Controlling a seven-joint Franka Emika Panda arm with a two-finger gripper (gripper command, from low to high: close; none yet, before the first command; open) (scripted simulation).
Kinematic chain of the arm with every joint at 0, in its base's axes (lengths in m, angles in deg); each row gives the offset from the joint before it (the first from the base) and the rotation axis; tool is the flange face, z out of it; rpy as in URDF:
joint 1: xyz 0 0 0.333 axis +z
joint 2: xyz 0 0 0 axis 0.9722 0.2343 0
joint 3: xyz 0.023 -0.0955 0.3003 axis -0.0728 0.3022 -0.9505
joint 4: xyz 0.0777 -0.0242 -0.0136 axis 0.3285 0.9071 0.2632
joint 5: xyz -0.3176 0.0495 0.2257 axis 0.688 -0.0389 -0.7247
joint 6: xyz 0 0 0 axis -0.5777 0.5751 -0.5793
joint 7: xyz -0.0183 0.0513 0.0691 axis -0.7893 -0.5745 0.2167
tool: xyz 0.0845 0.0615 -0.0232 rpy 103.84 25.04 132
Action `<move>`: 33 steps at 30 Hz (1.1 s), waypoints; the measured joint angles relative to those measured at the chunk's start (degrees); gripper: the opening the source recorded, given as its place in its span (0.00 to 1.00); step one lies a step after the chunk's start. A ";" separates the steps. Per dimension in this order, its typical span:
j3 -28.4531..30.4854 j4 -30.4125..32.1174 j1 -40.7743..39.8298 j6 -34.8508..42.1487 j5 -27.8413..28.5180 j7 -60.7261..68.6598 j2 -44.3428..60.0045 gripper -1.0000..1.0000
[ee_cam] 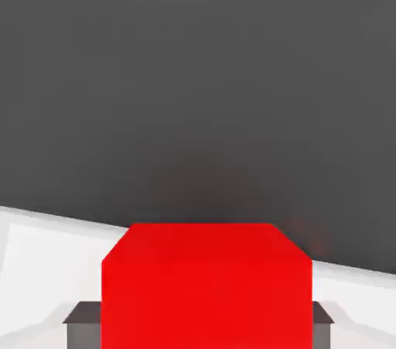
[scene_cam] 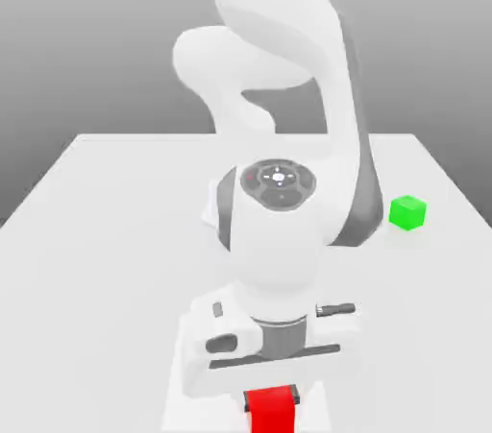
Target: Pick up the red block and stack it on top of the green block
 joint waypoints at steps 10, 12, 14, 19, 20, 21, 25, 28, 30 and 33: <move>-7.66 4.54 3.53 9.43 -5.79 5.35 -14.64 0.00; -10.90 6.11 6.67 10.09 -8.85 8.16 -17.25 0.00; -13.90 7.69 11.22 10.68 -11.82 10.91 -19.85 0.00; -18.16 11.70 21.99 12.06 -18.07 16.96 -26.09 0.00; -18.92 12.52 23.81 12.28 -19.01 17.95 -27.27 0.00; -19.76 13.35 25.36 12.46 -19.88 18.88 -28.42 0.00; -24.05 16.75 31.58 12.93 -22.73 22.20 -32.69 0.00; -27.52 19.39 36.63 12.96 -24.22 24.24 -35.45 0.00; -29.84 21.19 39.91 12.81 -24.89 25.38 -37.05 0.00; -33.31 23.97 44.63 12.30 -25.37 26.76 -39.04 0.00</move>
